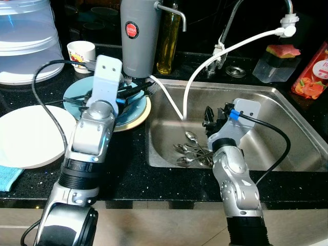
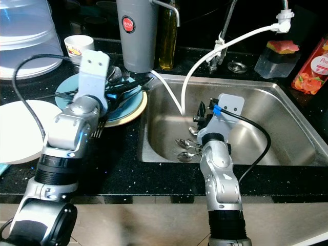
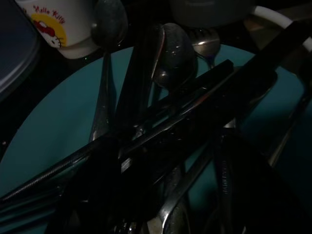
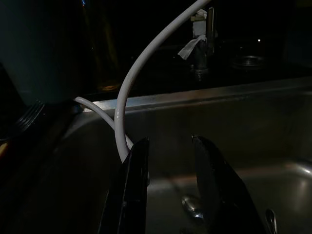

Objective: Kitchen organization

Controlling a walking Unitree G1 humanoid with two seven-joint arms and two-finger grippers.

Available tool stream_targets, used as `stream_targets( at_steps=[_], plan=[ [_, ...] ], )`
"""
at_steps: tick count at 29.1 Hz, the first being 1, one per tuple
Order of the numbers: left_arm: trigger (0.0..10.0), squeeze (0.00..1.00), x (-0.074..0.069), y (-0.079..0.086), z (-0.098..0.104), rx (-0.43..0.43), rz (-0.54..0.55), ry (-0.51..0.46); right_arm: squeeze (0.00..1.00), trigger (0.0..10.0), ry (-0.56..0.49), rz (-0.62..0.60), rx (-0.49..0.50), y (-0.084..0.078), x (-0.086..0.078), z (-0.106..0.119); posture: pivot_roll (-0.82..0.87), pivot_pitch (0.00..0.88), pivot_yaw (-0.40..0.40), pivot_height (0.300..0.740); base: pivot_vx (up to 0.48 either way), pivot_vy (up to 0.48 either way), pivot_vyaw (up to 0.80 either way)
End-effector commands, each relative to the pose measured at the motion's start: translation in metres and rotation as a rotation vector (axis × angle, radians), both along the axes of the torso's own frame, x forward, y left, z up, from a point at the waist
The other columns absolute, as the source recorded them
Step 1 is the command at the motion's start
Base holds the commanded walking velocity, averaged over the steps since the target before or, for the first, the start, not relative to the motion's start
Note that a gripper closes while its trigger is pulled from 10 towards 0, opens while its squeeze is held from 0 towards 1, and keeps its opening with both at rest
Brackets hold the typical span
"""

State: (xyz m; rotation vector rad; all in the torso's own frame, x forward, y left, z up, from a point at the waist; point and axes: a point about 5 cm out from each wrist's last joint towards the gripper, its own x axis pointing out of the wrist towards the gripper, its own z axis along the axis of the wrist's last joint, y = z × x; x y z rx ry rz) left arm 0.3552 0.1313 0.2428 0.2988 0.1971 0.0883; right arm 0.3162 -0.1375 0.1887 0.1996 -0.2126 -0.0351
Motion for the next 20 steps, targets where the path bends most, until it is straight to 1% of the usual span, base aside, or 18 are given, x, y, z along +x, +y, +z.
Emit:
stream_targets(
  at_steps=[1,2,3,5,6,7,8,11,12,13,15,16,20],
  plan=[
    [10.0,0.0,0.002,0.005,-0.011,0.071,0.044,0.072,0.0,10.0,-0.004,-0.005,0.0,-0.002,0.0,0.0,0.22,0.011,-0.095,0.74,0.0,0.0,0.0],
    [10.0,0.0,0.003,0.005,-0.013,0.093,0.059,0.094,0.0,10.0,-0.005,-0.005,0.0,-0.002,0.0,0.0,0.22,0.01,-0.095,0.74,0.0,0.0,0.0],
    [10.0,0.0,0.003,0.005,-0.013,0.093,0.059,0.094,0.0,10.0,-0.005,-0.005,0.0,-0.002,0.0,0.0,0.22,0.01,-0.095,0.74,0.0,0.0,0.0],
    [10.0,0.0,0.004,0.006,-0.015,0.13,0.095,0.157,0.0,10.0,-0.005,-0.004,0.0,-0.001,0.0,0.0,0.22,0.009,-0.094,0.74,0.0,0.0,0.0],
    [10.0,0.0,0.005,0.008,-0.015,0.168,0.103,0.152,0.0,10.0,-0.005,-0.004,0.0,-0.001,0.001,0.0,0.22,0.009,-0.093,0.74,0.0,0.0,0.0],
    [10.0,0.0,0.005,0.008,-0.015,0.168,0.103,0.152,0.0,10.0,-0.005,-0.004,0.0,-0.001,0.001,0.0,0.22,0.009,-0.093,0.74,0.0,0.0,0.0],
    [10.0,0.0,0.006,0.01,-0.014,0.205,0.106,0.139,0.0,10.0,-0.006,-0.004,0.001,-0.001,0.001,0.0,0.22,0.009,-0.093,0.74,0.0,0.0,0.0],
    [10.0,0.0,0.006,0.01,-0.014,0.205,0.106,0.139,0.0,10.0,-0.006,-0.004,0.001,-0.001,0.001,0.0,0.22,0.009,-0.093,0.74,0.0,0.0,0.0],
    [10.0,0.0,0.007,0.012,-0.015,0.238,0.099,0.137,0.0,10.0,-0.006,-0.004,0.001,-0.001,0.001,0.001,0.22,0.011,-0.092,0.74,0.0,0.0,0.0],
    [10.0,0.0,0.007,0.012,-0.015,0.238,0.099,0.137,0.0,10.0,-0.006,-0.004,0.001,-0.001,0.001,0.001,0.22,0.011,-0.092,0.74,0.0,0.0,0.0],
    [10.0,0.0,0.01,0.02,-0.02,0.306,0.112,0.137,0.0,10.0,-0.005,-0.006,0.002,-0.001,0.0,0.0,0.22,0.014,-0.091,0.74,0.0,0.0,0.0],
    [10.0,0.0,0.011,0.023,-0.024,0.324,0.12,0.146,0.0,10.0,-0.004,-0.007,0.003,-0.001,0.0,0.0,0.22,0.014,-0.091,0.74,0.0,0.0,0.0],
    [10.0,0.0,0.011,0.027,-0.031,0.346,0.129,0.171,0.0,10.0,-0.004,-0.008,0.003,-0.002,0.0,0.0,0.21,0.017,-0.091,0.74,0.0,0.0,0.0]
  ],
)
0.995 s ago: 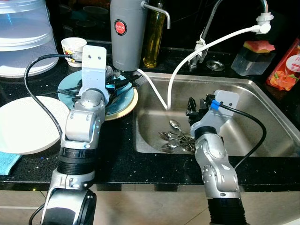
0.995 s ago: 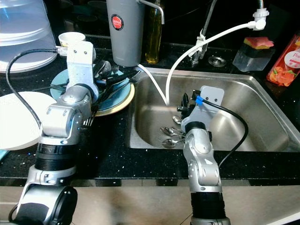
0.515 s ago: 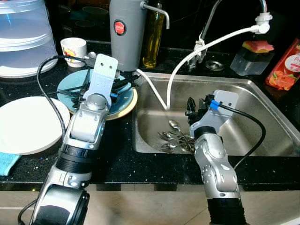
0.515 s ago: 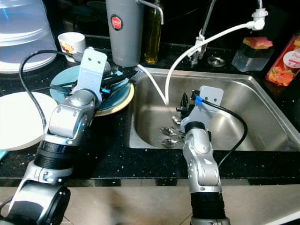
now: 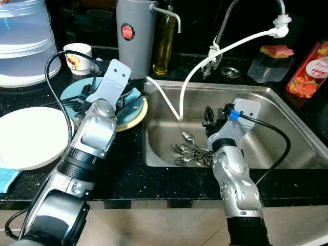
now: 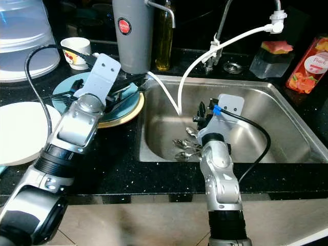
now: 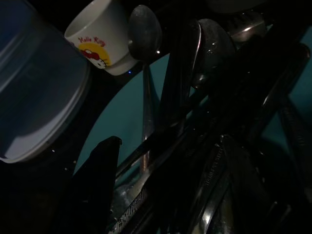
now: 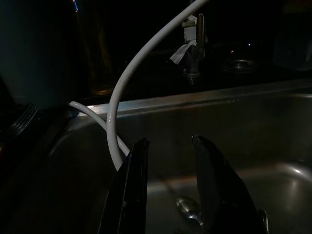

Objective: Kitchen organization

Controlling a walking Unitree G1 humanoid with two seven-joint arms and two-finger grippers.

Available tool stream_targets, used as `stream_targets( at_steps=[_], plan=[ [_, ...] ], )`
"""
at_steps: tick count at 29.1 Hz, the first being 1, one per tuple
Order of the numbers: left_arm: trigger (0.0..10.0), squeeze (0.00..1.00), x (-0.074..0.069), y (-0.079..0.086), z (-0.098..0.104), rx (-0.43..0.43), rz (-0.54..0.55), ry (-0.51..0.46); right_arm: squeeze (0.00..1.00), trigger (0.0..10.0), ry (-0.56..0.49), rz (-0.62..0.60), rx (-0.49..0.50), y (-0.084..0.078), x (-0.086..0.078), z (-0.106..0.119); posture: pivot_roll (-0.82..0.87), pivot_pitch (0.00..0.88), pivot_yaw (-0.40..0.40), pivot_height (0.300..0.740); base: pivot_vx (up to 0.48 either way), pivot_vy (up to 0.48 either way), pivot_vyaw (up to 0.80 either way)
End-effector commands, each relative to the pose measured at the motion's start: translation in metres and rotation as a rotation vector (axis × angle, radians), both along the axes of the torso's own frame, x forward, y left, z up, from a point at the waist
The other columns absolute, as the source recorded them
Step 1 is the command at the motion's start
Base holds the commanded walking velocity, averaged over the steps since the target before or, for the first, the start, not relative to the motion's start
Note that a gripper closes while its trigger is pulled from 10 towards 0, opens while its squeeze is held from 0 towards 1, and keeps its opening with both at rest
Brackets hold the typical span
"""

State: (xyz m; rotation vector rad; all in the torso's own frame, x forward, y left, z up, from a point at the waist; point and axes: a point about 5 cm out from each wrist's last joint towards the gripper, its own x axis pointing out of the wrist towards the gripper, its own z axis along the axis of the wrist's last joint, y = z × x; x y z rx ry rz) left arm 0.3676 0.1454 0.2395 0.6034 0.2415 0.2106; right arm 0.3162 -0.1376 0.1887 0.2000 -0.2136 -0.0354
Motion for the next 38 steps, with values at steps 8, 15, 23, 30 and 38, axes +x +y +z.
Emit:
stream_targets(
  at_steps=[8,15,23,30,38],
  plan=[
    [0.3,0.0,0.001,0.017,-0.038,-0.011,0.049,0.192,0.0,10.0,0.0,-0.009,0.003,-0.002,-0.001,0.0,0.21,0.023,-0.092,0.74,0.0,0.0,0.0],
    [0.0,0.0,0.001,0.019,-0.047,-0.188,0.073,0.267,0.0,10.0,0.001,-0.011,0.003,-0.002,-0.002,-0.001,0.21,0.025,-0.092,0.74,0.0,0.0,0.0],
    [0.0,0.0,0.003,0.023,-0.041,-0.295,0.121,0.235,0.0,10.0,0.002,-0.01,0.003,-0.002,-0.002,-0.001,0.21,0.032,-0.094,0.74,0.0,0.0,0.0],
    [10.0,0.0,0.007,0.007,-0.01,-0.159,0.015,-0.002,0.0,10.0,0.003,-0.009,0.003,-0.002,-0.001,-0.001,0.21,0.032,-0.095,0.74,0.0,0.0,0.0],
    [10.0,0.0,0.0,-0.024,0.032,-0.23,-0.185,-0.219,0.0,10.0,0.003,-0.009,0.004,-0.001,-0.001,-0.001,0.21,0.033,-0.095,0.74,0.0,0.0,0.0]
  ],
)
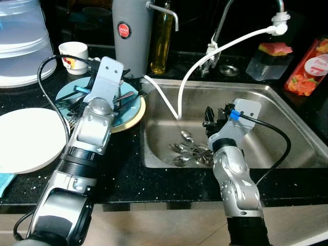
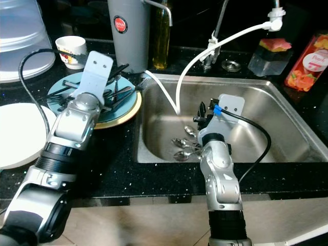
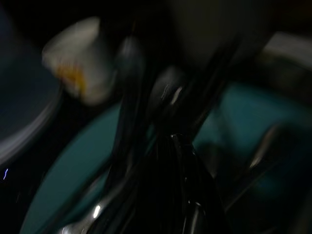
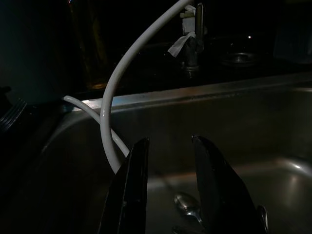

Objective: Kitchen organization

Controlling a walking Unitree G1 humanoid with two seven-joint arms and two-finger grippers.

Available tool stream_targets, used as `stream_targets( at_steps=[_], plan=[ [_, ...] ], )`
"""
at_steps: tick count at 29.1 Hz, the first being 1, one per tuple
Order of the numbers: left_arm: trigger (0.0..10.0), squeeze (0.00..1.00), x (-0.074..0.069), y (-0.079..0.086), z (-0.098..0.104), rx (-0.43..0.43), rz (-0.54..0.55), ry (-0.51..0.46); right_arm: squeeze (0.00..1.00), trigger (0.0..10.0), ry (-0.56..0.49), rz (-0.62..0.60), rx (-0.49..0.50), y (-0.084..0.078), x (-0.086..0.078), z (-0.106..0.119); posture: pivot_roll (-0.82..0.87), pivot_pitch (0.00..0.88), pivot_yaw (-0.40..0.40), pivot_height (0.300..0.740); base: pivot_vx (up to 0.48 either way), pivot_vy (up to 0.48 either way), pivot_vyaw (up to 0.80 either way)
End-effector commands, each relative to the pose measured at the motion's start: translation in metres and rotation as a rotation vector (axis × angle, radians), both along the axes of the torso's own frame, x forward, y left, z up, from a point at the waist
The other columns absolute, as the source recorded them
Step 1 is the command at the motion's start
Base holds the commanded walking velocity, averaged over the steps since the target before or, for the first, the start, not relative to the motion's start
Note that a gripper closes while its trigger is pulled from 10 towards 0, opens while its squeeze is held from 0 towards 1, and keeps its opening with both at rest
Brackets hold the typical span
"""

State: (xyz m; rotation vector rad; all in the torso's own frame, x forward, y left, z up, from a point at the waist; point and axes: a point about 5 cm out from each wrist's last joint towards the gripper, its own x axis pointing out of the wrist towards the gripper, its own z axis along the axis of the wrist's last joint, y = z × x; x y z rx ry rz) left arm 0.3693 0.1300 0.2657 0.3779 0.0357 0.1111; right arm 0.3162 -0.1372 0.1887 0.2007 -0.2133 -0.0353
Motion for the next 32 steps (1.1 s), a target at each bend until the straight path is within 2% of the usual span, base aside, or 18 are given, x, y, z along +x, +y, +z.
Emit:
stream_targets(
  at_steps=[1,2,3,5,7,8,9,11,16,19,20,23,24,26,32],
  plan=[
    [10.0,0.0,-0.002,-0.01,0.006,-0.01,-0.057,-0.034,0.0,10.0,0.003,-0.01,0.003,-0.002,-0.001,-0.001,0.21,0.033,-0.095,0.74,0.0,0.0,0.0],
    [10.0,0.0,-0.003,-0.01,0.006,-0.01,-0.061,-0.036,0.0,10.0,0.003,-0.009,0.004,-0.002,-0.001,-0.001,0.21,0.033,-0.094,0.74,0.0,0.0,0.0],
    [10.0,0.11,-0.004,-0.012,0.007,-0.004,-0.077,-0.044,0.0,10.0,0.002,-0.009,0.004,-0.002,-0.001,-0.001,0.21,0.033,-0.094,0.74,0.0,0.0,0.0],
    [10.0,0.11,-0.004,-0.014,0.007,0.0,-0.087,-0.049,0.0,10.0,0.002,-0.009,0.004,-0.002,-0.001,-0.001,0.21,0.033,-0.094,0.74,0.0,0.0,0.0],
    [10.0,0.05,-0.004,-0.015,0.005,0.001,-0.089,-0.038,0.0,10.0,0.002,-0.009,0.004,-0.002,-0.001,-0.001,0.21,0.033,-0.094,0.74,0.0,0.0,0.0],
    [10.0,0.31,-0.003,-0.011,0.0,0.021,-0.059,-0.005,0.0,10.0,0.002,-0.009,0.004,-0.002,-0.001,-0.001,0.21,0.033,-0.094,0.74,0.0,0.0,0.0],
    [10.0,1.0,-0.001,-0.007,-0.004,0.039,-0.022,0.023,0.0,10.0,0.002,-0.009,0.005,-0.001,-0.001,-0.001,0.21,0.033,-0.094,0.74,0.0,0.0,0.0],
    [10.0,1.0,0.001,0.002,-0.011,0.064,0.023,0.067,0.0,10.0,0.002,-0.009,0.005,-0.001,-0.001,-0.001,0.21,0.032,-0.094,0.74,0.0,0.0,0.0],
    [10.0,1.0,0.003,0.011,-0.016,0.085,0.055,0.106,0.0,10.0,0.003,-0.008,0.004,-0.001,-0.001,-0.001,0.21,0.032,-0.094,0.74,0.0,0.0,0.0],
    [10.0,1.0,0.006,0.018,-0.017,0.047,0.084,0.145,0.0,10.0,0.002,-0.007,0.005,-0.001,-0.001,-0.001,0.22,0.028,-0.094,0.74,0.0,0.0,0.0],
    [10.0,1.0,0.008,0.023,-0.019,-0.016,0.095,0.175,0.0,10.0,0.001,-0.005,0.006,0.0,0.0,-0.001,0.22,0.026,-0.095,0.74,0.0,0.0,0.0],
    [10.0,1.0,0.009,0.026,-0.017,-0.072,0.101,0.181,0.0,10.0,-0.001,-0.004,0.005,0.0,0.0,0.0,0.22,0.026,-0.095,0.74,0.0,0.0,0.0],
    [10.0,0.0,0.01,0.029,-0.013,-0.131,0.107,0.185,0.0,10.0,-0.002,-0.004,0.005,0.0,0.0,0.0,0.21,0.022,-0.095,0.74,0.0,0.0,0.0],
    [10.0,0.0,0.011,0.03,-0.012,-0.149,0.106,0.188,0.0,10.0,-0.002,-0.004,0.004,0.0,0.0,0.0,0.21,0.022,-0.095,0.74,0.0,0.0,0.0],
    [10.0,0.0,0.015,0.038,-0.009,-0.329,0.088,0.24,0.0,10.0,-0.004,-0.004,0.003,-0.001,0.0,0.0,0.22,0.019,-0.096,0.74,0.0,0.0,0.0]
  ],
)
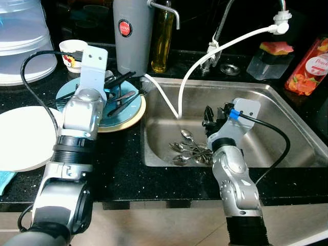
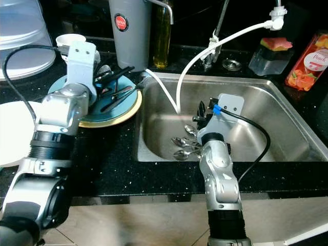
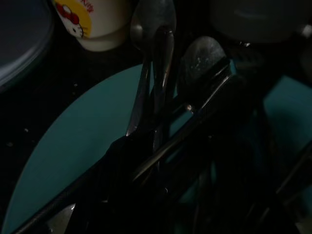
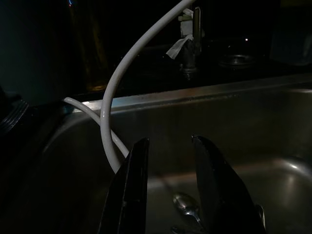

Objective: Kitchen organization

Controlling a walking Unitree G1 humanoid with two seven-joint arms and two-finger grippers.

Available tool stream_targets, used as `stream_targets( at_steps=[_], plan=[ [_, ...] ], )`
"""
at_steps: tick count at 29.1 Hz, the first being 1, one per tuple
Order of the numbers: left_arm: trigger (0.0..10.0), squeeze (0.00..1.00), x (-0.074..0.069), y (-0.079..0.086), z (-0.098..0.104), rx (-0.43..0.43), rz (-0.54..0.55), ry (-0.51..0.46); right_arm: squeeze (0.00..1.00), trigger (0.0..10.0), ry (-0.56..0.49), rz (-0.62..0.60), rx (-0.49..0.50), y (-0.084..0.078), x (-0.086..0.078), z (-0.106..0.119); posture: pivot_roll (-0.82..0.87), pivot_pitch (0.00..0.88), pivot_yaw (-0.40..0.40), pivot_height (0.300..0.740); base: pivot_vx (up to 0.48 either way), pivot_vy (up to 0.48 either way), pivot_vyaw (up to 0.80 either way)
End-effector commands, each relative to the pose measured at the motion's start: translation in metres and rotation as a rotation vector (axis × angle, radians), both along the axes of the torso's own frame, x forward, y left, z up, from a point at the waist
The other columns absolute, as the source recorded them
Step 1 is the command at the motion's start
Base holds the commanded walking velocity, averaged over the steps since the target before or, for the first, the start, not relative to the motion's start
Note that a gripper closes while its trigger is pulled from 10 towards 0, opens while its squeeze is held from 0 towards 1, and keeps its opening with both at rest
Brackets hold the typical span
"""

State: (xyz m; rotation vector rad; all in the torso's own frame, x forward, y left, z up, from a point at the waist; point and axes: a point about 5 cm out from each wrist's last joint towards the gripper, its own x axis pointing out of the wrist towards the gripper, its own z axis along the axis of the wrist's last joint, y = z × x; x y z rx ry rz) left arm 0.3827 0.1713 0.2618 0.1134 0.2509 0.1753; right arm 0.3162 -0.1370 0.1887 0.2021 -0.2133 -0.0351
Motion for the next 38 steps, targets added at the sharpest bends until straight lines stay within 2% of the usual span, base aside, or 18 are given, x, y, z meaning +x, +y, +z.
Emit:
stream_targets(
  at_steps=[1,3,6,9,12,16,18,19,20,21,28,31,34,37,38],
  plan=[
    [10.0,0.0,0.002,-0.002,-0.005,-0.085,-0.024,0.062,0.0,10.0,-0.004,-0.004,0.001,-0.001,0.0,0.0,0.22,0.019,-0.096,0.74,0.0,0.0,0.0],
    [10.0,0.0,0.002,-0.003,-0.012,-0.132,-0.051,0.126,0.0,10.0,-0.005,-0.003,0.002,-0.001,0.0,0.0,0.22,0.014,-0.097,0.74,0.0,0.0,0.0],
    [10.0,0.0,0.001,-0.004,-0.017,-0.138,-0.069,0.164,0.0,10.0,-0.006,-0.002,0.002,0.0,0.001,0.001,0.22,0.014,-0.097,0.74,0.0,0.0,0.0],
    [10.0,0.0,-0.001,-0.009,-0.027,-0.104,-0.119,0.232,0.0,10.0,-0.006,-0.002,0.002,0.0,0.001,0.001,0.22,0.014,-0.097,0.74,0.0,0.0,0.0],
    [10.0,0.0,-0.003,-0.015,-0.031,-0.064,-0.166,0.259,0.0,10.0,-0.006,-0.002,0.002,0.0,0.001,0.001,0.22,0.015,-0.096,0.74,0.0,0.0,0.0],
    [9.6,0.0,-0.004,-0.019,-0.035,-0.078,-0.197,0.284,0.0,10.0,-0.005,-0.004,0.002,-0.001,0.0,0.001,0.22,0.016,-0.095,0.74,0.0,0.0,0.0],
    [6.1,0.0,-0.004,-0.02,-0.037,-0.087,-0.205,0.299,0.0,10.0,-0.004,-0.005,0.002,-0.001,0.0,0.0,0.22,0.016,-0.095,0.74,0.0,0.0,0.0],
    [3.9,0.0,-0.004,-0.021,-0.038,-0.093,-0.209,0.303,0.0,10.0,-0.004,-0.006,0.002,-0.001,0.0,0.0,0.22,0.016,-0.095,0.74,0.0,0.0,0.0],
    [2.9,0.0,-0.004,-0.021,-0.039,-0.097,-0.208,0.306,0.0,10.0,-0.003,-0.006,0.002,-0.001,0.0,0.0,0.21,0.02,-0.093,0.74,0.0,0.0,0.0],
    [0.0,0.0,-0.004,-0.02,-0.039,-0.097,-0.204,0.309,0.0,10.0,-0.003,-0.006,0.003,-0.001,0.0,0.0,0.21,0.02,-0.093,0.74,0.0,0.0,0.0],
    [0.0,0.0,-0.003,-0.018,-0.04,-0.018,-0.198,0.287,0.0,10.0,-0.002,-0.007,0.003,-0.001,0.0,0.0,0.21,0.025,-0.094,0.74,0.0,0.0,0.0],
    [0.0,0.0,-0.002,-0.021,-0.032,-0.008,-0.213,0.208,0.0,10.0,-0.001,-0.007,0.003,-0.001,0.0,0.0,0.21,0.025,-0.094,0.74,0.0,0.0,0.0],
    [0.0,0.0,-0.001,-0.023,-0.027,-0.011,-0.222,0.174,0.0,10.0,-0.001,-0.008,0.003,-0.001,-0.001,0.0,0.21,0.025,-0.094,0.74,0.0,0.0,0.0],
    [0.0,0.0,0.0,-0.028,-0.007,-0.006,-0.254,0.036,0.0,10.0,0.001,-0.01,0.003,-0.002,-0.001,0.0,0.21,0.03,-0.094,0.74,0.0,0.0,0.0],
    [8.8,0.0,-0.001,-0.03,0.006,0.012,-0.27,-0.039,0.0,10.0,0.001,-0.01,0.003,-0.002,-0.001,0.0,0.21,0.033,-0.094,0.74,0.0,0.0,0.0]
  ],
)
